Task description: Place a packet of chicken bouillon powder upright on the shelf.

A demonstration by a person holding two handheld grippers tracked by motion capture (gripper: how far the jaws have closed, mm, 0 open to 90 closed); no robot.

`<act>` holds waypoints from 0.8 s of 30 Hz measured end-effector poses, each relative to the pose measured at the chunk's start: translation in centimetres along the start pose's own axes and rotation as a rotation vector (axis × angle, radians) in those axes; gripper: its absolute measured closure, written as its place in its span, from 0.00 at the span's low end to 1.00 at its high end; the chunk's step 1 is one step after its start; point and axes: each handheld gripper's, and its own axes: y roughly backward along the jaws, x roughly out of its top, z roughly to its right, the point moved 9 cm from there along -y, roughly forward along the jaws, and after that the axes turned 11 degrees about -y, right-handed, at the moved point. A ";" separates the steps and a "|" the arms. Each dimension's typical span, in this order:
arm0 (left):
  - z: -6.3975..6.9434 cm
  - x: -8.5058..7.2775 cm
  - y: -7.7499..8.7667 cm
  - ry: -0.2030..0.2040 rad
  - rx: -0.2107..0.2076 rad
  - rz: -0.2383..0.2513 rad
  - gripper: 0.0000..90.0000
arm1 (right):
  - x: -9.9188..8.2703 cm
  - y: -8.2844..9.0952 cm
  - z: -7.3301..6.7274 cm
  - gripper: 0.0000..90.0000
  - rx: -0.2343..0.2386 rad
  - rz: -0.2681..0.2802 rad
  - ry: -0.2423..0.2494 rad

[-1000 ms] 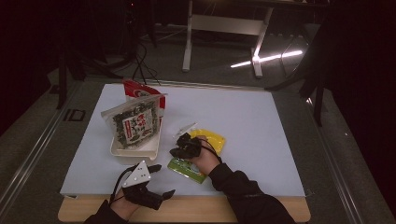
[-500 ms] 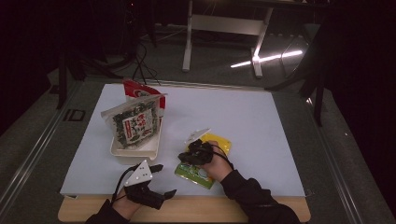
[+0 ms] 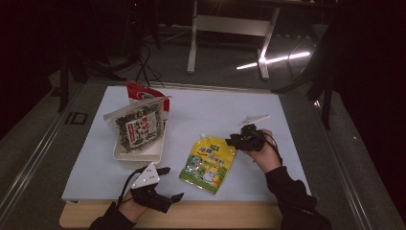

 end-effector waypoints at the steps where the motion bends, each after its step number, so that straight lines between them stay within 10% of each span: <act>1: 0.0 0.0 -0.1 -0.003 -0.003 -0.001 0.05 | -0.1 0.2 0.7 0.70 0.000 -0.007 -0.023; 8: 0.1 -0.1 -0.4 -0.003 -0.010 -0.005 0.05 | -1.7 -0.3 3.4 0.62 -0.030 -0.066 -0.101; 24: 0.1 -0.4 -0.2 -0.009 -0.006 -0.015 0.05 | -3.3 -3.2 4.7 0.54 -0.016 -0.149 -0.285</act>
